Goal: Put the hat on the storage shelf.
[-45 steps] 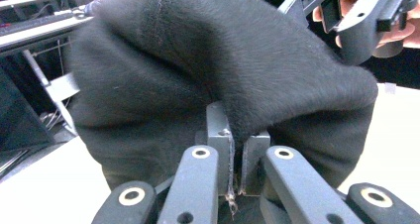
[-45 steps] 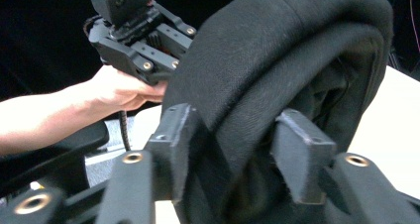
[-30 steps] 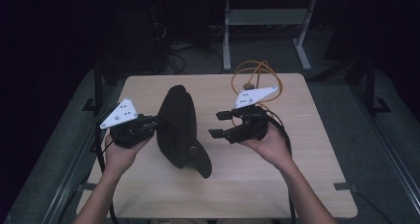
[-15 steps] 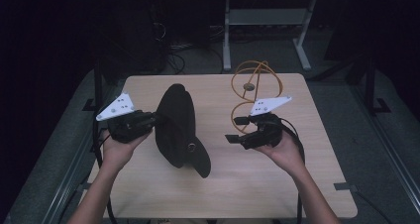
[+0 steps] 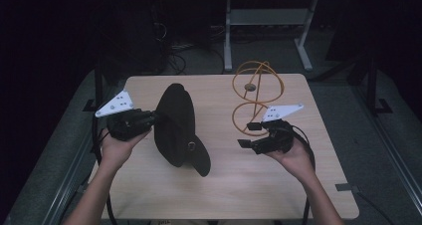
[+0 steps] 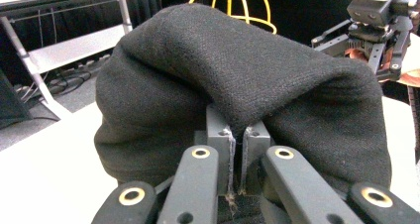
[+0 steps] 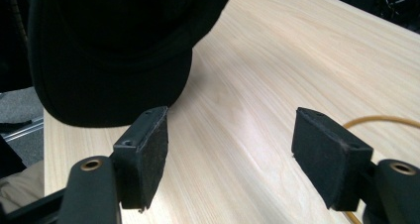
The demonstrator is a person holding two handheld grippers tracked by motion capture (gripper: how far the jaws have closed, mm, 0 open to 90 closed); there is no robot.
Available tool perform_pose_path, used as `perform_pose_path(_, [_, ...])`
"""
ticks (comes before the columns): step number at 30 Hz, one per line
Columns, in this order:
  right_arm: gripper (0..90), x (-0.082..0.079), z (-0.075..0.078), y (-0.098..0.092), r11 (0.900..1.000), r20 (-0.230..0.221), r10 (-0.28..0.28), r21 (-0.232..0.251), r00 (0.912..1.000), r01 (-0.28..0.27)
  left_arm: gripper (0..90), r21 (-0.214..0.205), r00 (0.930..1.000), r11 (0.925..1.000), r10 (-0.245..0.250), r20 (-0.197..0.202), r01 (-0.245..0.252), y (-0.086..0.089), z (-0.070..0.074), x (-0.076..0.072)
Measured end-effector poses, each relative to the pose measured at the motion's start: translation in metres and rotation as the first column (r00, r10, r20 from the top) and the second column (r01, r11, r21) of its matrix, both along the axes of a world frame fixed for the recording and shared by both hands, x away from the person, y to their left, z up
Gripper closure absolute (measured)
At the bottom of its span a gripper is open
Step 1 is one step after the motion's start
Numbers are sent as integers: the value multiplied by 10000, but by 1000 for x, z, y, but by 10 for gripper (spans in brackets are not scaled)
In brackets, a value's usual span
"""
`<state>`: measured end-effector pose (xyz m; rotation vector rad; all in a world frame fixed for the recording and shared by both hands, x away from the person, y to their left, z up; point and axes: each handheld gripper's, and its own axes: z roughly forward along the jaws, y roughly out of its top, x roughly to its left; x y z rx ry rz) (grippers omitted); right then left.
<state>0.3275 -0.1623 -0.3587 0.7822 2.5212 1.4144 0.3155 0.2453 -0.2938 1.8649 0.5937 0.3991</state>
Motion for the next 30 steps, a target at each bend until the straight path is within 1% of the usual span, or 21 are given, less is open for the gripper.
perform_pose_path(3, [296, -1, -4, -5, 9999, -52, -97, -49, 9999, 97, 867, -46, 10000, 10000, -31, -16, 31, 0, 3, 2])
perform_pose_path(5, [294, -2, -7, -8, 9998, -59, -154, -122, 9999, 153, 867, 6, 10000, 10000, -34, -17, 34, 0, 5, 4])
perform_pose_path(10, [292, -7, -17, -20, 9989, -250, -463, -47, 9986, 462, 866, -100, 9999, 9999, -30, -120, 29, -1, 8, 9])
perform_pose_path(13, [287, -9, -24, -29, 9976, -293, -674, -158, 9973, 669, 866, -83, 9999, 10000, -58, -155, 56, -2, 11, 13])
perform_pose_path(15, [286, -11, -28, -35, 9964, -362, -834, -167, 9959, 828, 867, -60, 9998, 10000, -72, -161, 71, -3, 13, 15])
perform_pose_path(18, [281, -14, -33, -44, 9935, -340, -1111, -273, 9932, 1102, 867, -55, 9998, 10000, -81, -181, 80, -6, 17, 18])
perform_pose_path(21, [278, -16, -39, -55, 9903, -395, -1362, -312, 9899, 1350, 867, 28, 9998, 9999, -108, -149, 108, -9, 21, 21])
perform_pose_path(22, [276, -17, -40, -57, 9890, -466, -1449, -365, 9884, 1433, 867, 41, 9998, 9999, -125, -125, 125, -10, 23, 23])
perform_pose_path(26, [272, -19, -43, -67, 9864, -418, -1597, -472, 9863, 1577, 867, 113, 9998, 9998, -168, -129, 170, -15, 29, 29])
perform_pose_path(30, [272, -21, -47, -75, 9844, -483, -1710, -509, 9841, 1685, 867, 179, 9998, 9997, -173, -137, 176, -19, 34, 34])
